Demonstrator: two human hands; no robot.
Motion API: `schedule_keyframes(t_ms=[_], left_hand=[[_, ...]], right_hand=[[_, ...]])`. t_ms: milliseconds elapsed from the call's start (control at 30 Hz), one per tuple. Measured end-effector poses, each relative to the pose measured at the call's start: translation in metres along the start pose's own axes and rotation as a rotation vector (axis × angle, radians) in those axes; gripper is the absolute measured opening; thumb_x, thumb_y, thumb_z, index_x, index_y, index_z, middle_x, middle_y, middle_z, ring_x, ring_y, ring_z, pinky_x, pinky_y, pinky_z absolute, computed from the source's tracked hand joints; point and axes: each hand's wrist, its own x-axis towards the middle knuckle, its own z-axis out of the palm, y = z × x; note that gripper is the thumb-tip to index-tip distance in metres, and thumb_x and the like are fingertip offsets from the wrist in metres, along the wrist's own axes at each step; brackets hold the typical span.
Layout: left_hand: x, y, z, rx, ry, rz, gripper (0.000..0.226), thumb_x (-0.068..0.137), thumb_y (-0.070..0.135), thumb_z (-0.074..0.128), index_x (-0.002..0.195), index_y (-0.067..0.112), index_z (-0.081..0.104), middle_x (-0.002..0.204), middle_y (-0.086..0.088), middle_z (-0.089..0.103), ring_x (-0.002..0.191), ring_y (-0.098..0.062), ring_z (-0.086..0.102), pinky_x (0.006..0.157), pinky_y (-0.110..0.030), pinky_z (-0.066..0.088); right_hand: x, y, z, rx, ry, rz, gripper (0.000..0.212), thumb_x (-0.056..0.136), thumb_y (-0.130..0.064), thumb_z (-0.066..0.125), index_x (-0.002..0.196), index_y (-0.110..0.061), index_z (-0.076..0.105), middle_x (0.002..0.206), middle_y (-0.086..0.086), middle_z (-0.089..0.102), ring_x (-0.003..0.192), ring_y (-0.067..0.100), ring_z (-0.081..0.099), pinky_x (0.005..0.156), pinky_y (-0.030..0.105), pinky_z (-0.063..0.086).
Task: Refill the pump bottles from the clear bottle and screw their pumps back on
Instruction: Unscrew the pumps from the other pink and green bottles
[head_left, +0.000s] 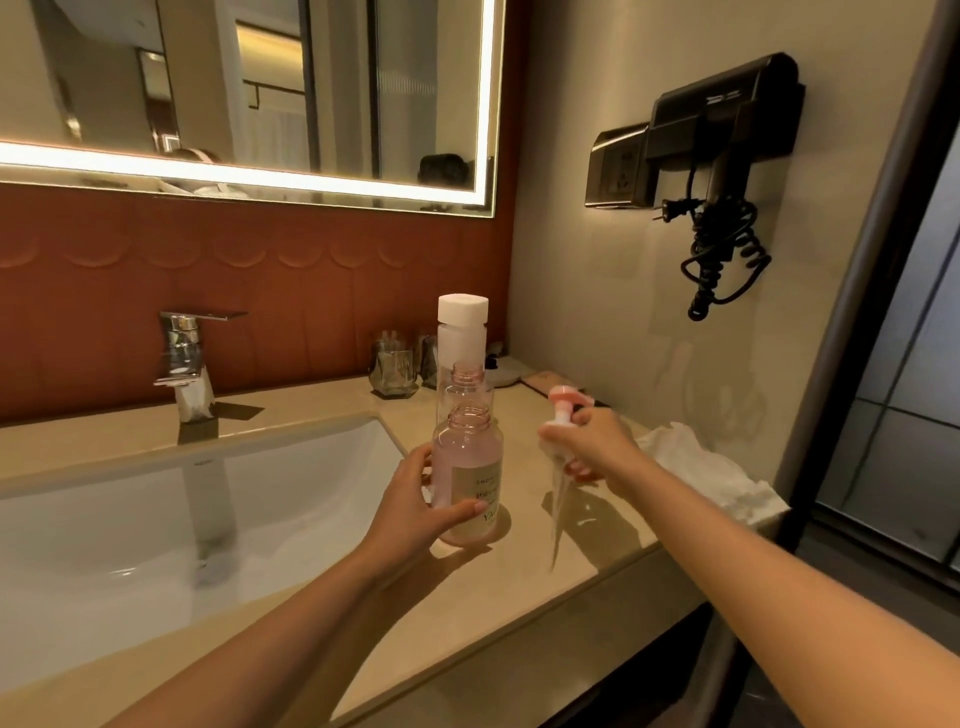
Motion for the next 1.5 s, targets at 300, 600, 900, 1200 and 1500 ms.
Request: schedule_keyframes(t_ms=[300,600,900,1200,1500], left_hand=[[0.039,-0.011,0.015,-0.001,0.044,-0.06,0.082,0.07,0.03,0.078,0.137,0.029,0.03,0.142,0.005,0.039,0.113,-0.005,0.04,0.085,-0.022,0.042],[0.045,-0.006,0.016,-0.065,0.006,-0.119,0.098,0.067,0.023,0.081,0.142,0.031,0.018,0.141,-0.001,0.038,0.123,-0.018,0.042,0.09,-0.03,0.043],[0.004,0.016,-0.025,-0.051,0.112,-0.148,0.094,0.072,0.029,0.077,0.144,0.029,0.017,0.134,-0.006,0.043,0.108,-0.016,0.046,0.085,-0.031,0.042],[-0.08,0.055,-0.083,-0.137,0.257,-0.117,0.082,0.079,0.024,0.071,0.143,0.028,0.02,0.131,-0.006,0.045,0.112,-0.021,0.051,0.079,-0.029,0.044],[-0.201,0.054,-0.186,0.044,0.648,-0.159,0.068,0.083,0.026,0.068,0.139,0.027,0.029,0.117,0.002,0.05,0.098,-0.011,0.056,0.076,-0.026,0.049]], right_hand=[[0.052,0.03,0.033,-0.286,0.106,0.025,0.044,0.081,-0.042,0.067,0.114,-0.015,0.056,0.088,0.0,0.056,0.069,0.012,0.054,0.057,0.024,0.044],[0.055,0.034,0.044,-0.316,0.118,0.013,0.034,0.085,-0.029,0.064,0.107,-0.016,0.042,0.127,0.005,0.045,0.092,0.024,0.056,0.075,0.032,0.048],[0.01,0.014,0.019,-0.371,0.125,-0.149,0.037,0.089,-0.035,0.058,0.117,-0.01,0.057,0.108,0.009,0.062,0.089,0.021,0.056,0.075,0.033,0.049],[-0.079,-0.044,0.043,0.031,0.003,-0.376,0.013,0.09,-0.026,0.057,0.098,-0.016,0.061,0.101,0.003,0.062,0.092,0.021,0.059,0.082,0.039,0.052],[-0.192,-0.122,0.145,0.197,-0.483,-0.601,0.01,0.09,-0.023,0.058,0.092,-0.014,0.06,0.077,0.002,0.063,0.062,0.01,0.058,0.057,0.024,0.048]])
